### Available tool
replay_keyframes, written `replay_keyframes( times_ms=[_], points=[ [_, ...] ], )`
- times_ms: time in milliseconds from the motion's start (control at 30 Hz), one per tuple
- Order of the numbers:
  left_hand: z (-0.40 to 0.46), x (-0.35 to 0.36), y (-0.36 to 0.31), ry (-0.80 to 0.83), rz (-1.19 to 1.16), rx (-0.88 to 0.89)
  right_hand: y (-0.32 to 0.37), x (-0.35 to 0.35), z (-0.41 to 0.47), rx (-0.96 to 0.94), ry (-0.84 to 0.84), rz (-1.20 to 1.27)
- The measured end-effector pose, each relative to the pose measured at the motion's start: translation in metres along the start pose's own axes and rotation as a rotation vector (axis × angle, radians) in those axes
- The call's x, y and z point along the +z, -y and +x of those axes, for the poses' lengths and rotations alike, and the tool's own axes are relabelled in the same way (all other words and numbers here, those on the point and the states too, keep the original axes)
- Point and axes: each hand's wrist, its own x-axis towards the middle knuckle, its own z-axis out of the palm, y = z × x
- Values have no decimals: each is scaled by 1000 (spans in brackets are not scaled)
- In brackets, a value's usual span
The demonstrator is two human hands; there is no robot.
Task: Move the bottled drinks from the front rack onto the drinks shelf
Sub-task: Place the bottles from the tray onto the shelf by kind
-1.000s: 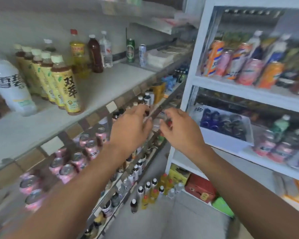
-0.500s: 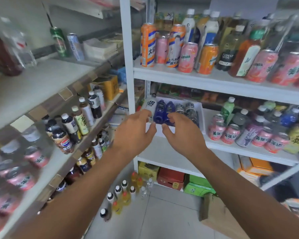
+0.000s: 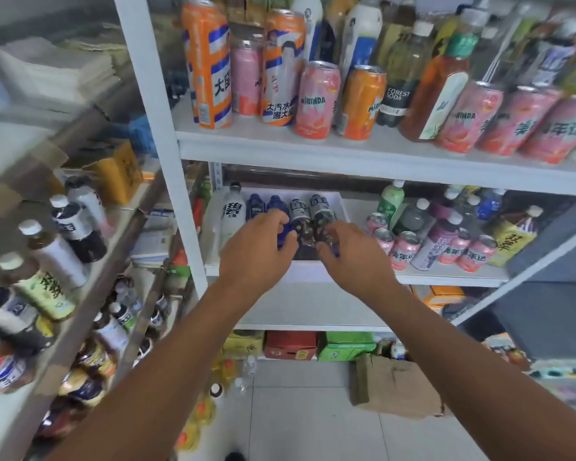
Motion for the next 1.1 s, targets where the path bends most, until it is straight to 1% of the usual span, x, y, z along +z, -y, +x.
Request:
replay_keyframes(
  times_ms=[133, 267, 333, 467, 600, 800, 1000, 1100],
  points=[
    [30, 18, 17, 45, -20, 6, -11, 19, 27, 87, 34, 71],
    [55, 38, 25, 108, -72, 1, -32, 31, 54, 221, 95, 155],
    [70, 52, 28, 130, -96, -14, -45, 38, 73, 267, 120, 159],
    [101, 85, 34, 179, -92, -56, -73, 62, 115, 289, 133, 123],
    [129, 112, 36, 233, -71, -96, -88, 86, 148, 332, 258, 169],
    [148, 131, 44, 256, -67, -134, -101, 116, 170, 381, 350, 153],
    [153, 132, 50, 262, -89, -147, -100, 124, 171, 405, 283, 193],
    [148, 127, 48, 250, -79, -131, -96, 119, 165, 470, 279, 262]
  ],
)
